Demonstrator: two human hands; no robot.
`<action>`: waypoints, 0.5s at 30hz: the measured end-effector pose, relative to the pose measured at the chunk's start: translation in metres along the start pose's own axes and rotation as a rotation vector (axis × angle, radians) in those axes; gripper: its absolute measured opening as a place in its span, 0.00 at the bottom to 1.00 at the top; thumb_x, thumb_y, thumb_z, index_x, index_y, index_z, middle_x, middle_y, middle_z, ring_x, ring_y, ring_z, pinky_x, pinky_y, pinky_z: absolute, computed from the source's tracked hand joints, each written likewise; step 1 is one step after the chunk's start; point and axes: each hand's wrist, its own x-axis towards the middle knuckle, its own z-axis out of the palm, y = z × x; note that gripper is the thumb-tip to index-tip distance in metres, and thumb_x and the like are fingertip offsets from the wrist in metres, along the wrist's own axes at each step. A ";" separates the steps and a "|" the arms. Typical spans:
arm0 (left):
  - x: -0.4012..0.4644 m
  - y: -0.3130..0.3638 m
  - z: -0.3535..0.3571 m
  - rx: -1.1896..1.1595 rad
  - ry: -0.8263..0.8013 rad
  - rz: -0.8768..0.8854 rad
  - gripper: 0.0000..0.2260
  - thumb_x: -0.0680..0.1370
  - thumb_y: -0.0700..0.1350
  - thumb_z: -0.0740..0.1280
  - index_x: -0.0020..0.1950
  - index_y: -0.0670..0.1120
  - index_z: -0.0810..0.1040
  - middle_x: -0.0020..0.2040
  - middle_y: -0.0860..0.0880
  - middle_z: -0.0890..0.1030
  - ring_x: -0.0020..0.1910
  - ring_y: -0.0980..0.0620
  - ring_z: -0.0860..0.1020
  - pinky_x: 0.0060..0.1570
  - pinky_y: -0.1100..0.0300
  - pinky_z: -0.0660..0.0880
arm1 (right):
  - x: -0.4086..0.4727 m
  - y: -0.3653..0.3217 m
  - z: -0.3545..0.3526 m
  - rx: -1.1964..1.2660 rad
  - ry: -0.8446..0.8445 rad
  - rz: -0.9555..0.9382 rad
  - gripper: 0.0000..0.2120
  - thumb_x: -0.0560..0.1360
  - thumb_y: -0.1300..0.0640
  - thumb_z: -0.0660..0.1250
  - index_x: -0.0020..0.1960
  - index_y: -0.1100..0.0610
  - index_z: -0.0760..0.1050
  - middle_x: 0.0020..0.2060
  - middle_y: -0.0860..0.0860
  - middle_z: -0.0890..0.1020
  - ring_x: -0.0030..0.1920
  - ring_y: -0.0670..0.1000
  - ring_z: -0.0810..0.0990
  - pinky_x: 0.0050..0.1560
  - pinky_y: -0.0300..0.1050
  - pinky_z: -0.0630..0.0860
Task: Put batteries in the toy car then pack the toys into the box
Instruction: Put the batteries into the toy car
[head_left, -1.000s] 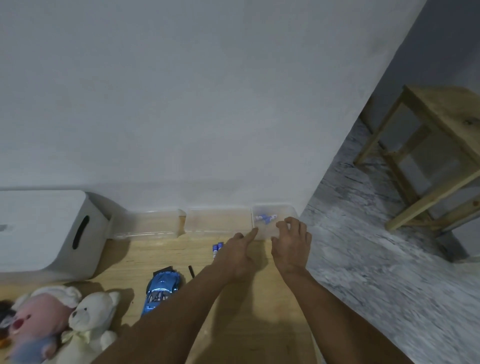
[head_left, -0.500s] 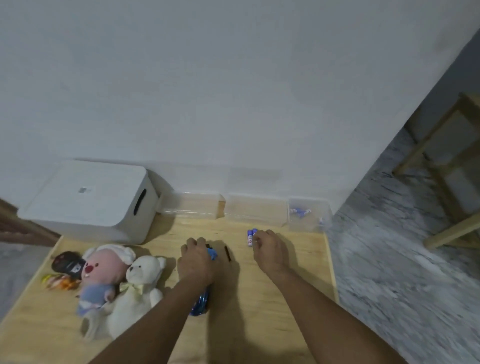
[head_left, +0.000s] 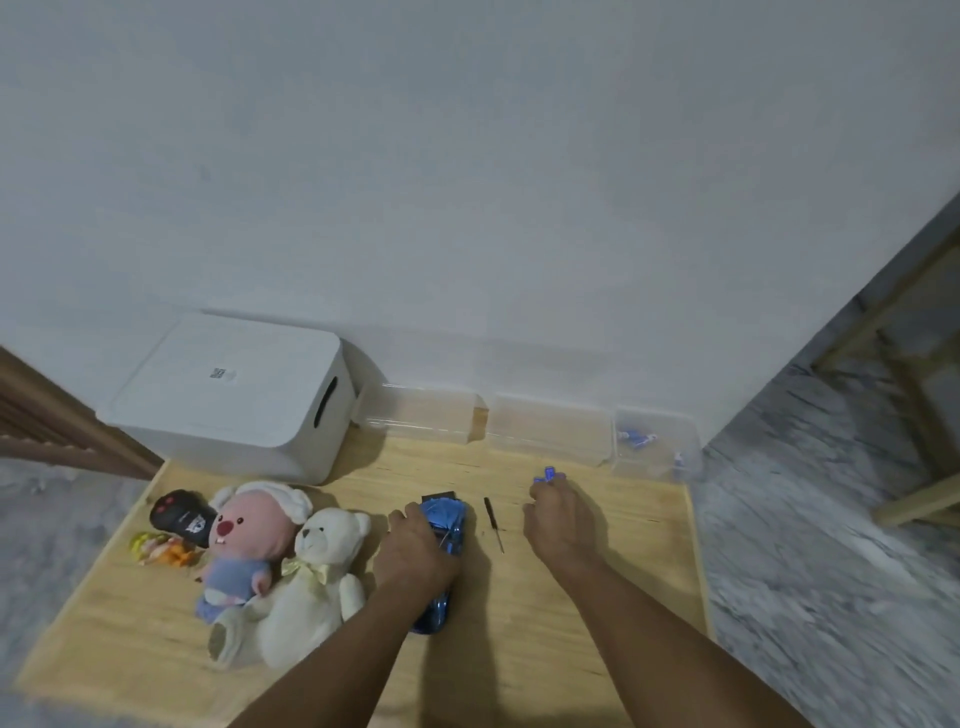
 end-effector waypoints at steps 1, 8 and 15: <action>0.002 -0.002 -0.004 -0.033 -0.006 0.002 0.29 0.71 0.52 0.73 0.65 0.44 0.65 0.60 0.45 0.70 0.60 0.45 0.74 0.55 0.54 0.75 | 0.000 -0.002 -0.001 -0.024 0.004 0.006 0.10 0.78 0.57 0.61 0.57 0.55 0.77 0.57 0.51 0.78 0.57 0.52 0.77 0.49 0.44 0.74; 0.018 -0.014 -0.039 -0.607 -0.058 0.047 0.19 0.64 0.44 0.76 0.52 0.44 0.77 0.48 0.46 0.82 0.44 0.48 0.81 0.41 0.55 0.80 | -0.001 -0.019 -0.012 -0.098 -0.007 0.076 0.10 0.78 0.63 0.60 0.58 0.56 0.73 0.52 0.52 0.81 0.52 0.53 0.79 0.39 0.43 0.68; 0.026 -0.014 -0.065 -1.280 -0.328 -0.108 0.10 0.74 0.40 0.67 0.54 0.39 0.78 0.45 0.40 0.81 0.42 0.42 0.79 0.41 0.53 0.77 | -0.008 -0.032 -0.016 0.039 -0.010 0.170 0.06 0.75 0.60 0.65 0.53 0.57 0.73 0.42 0.52 0.78 0.41 0.53 0.73 0.38 0.43 0.65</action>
